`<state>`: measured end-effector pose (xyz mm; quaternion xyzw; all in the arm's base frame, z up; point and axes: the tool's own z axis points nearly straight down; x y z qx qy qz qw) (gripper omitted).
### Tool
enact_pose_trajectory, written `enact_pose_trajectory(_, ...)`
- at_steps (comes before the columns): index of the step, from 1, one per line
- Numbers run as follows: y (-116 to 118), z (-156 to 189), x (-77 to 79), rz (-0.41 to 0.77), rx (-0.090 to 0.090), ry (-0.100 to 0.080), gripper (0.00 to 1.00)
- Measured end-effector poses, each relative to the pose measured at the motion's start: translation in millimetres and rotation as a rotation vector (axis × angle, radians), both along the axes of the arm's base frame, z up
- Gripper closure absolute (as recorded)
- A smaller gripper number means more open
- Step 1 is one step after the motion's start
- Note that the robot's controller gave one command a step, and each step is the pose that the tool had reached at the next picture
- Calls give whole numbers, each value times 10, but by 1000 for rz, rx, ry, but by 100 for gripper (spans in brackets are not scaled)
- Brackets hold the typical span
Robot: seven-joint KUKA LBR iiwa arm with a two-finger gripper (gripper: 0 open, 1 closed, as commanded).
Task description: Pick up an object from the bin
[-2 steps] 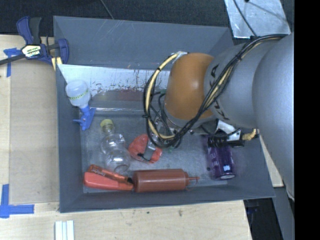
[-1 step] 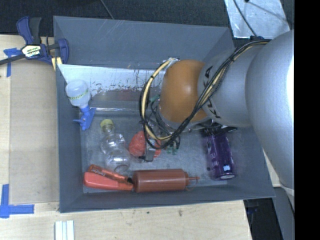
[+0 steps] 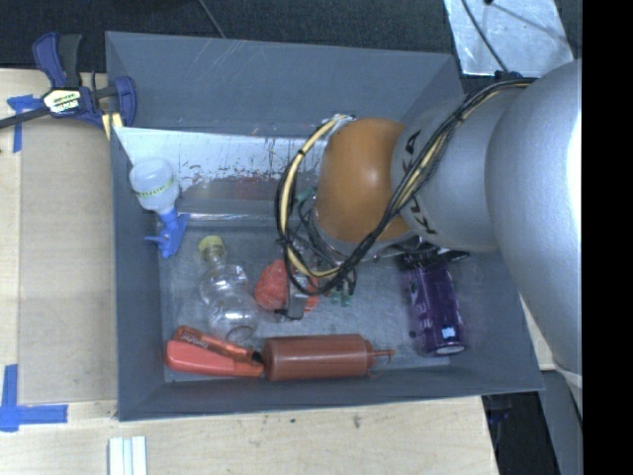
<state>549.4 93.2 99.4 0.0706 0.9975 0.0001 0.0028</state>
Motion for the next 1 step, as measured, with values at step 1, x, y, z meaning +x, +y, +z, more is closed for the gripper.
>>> enact_pose_trajectory(1, -27, 1914, 86, 42, 2, -6, 100)
